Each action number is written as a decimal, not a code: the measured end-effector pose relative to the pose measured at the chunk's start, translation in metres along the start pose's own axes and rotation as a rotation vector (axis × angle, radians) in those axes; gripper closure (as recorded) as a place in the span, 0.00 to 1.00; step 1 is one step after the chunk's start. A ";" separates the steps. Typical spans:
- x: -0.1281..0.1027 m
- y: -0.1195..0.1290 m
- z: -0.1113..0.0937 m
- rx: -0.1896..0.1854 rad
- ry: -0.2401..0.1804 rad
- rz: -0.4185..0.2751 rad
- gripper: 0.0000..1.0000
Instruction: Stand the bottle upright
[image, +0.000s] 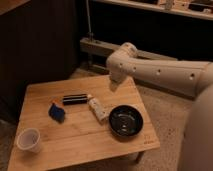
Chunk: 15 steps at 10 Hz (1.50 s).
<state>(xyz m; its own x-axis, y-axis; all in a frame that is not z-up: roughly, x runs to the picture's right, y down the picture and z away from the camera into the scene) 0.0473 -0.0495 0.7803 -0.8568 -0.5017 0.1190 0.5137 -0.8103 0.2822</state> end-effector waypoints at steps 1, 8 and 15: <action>0.011 0.008 0.003 0.019 0.005 0.000 0.40; 0.098 -0.017 0.041 0.159 0.020 -0.003 0.40; 0.119 -0.053 0.094 0.172 -0.141 0.044 0.40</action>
<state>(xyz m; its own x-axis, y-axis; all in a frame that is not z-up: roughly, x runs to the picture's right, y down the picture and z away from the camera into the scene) -0.0860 -0.0371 0.8691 -0.8379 -0.4783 0.2631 0.5456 -0.7190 0.4305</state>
